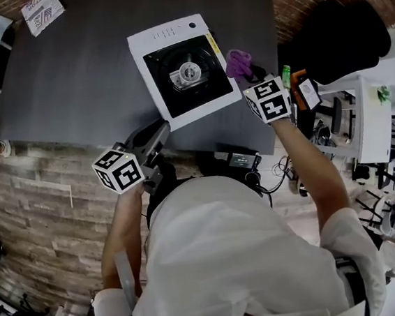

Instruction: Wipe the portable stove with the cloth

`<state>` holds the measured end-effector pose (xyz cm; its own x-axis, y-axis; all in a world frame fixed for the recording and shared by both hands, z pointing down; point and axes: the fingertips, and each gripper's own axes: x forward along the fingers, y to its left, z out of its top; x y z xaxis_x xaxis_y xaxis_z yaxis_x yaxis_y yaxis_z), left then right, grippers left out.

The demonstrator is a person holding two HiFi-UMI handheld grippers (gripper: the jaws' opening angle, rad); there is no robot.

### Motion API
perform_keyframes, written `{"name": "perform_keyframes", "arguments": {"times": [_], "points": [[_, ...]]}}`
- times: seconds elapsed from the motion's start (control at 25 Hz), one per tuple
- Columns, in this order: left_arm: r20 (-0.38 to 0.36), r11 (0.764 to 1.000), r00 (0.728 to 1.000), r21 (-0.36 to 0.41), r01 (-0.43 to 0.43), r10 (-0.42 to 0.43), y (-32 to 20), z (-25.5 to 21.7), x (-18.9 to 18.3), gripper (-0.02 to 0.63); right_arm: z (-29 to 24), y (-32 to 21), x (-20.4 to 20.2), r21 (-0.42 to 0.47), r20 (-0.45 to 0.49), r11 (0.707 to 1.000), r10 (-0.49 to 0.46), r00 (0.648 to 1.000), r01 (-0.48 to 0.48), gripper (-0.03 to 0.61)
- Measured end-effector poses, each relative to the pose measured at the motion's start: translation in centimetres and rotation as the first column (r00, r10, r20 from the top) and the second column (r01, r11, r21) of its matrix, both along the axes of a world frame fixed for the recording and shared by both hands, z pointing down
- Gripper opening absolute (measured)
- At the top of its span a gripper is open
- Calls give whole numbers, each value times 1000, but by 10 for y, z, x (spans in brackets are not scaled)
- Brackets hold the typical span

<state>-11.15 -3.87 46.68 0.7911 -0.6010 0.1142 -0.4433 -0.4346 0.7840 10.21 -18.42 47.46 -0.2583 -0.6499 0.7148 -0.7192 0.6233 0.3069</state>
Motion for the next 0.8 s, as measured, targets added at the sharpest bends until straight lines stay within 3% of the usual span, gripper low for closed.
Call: {"name": "perform_keyframes", "arguments": {"times": [0.32, 0.8], "points": [[-19, 999, 999, 29, 36, -35, -6, 0, -62, 66, -12, -16, -115, 22, -77, 987, -159, 984, 161, 103], [-83, 991, 988, 7, 133, -132, -13, 7, -108, 66, 3, -85, -228, -13, -242, 940, -334, 911, 342, 103]]}}
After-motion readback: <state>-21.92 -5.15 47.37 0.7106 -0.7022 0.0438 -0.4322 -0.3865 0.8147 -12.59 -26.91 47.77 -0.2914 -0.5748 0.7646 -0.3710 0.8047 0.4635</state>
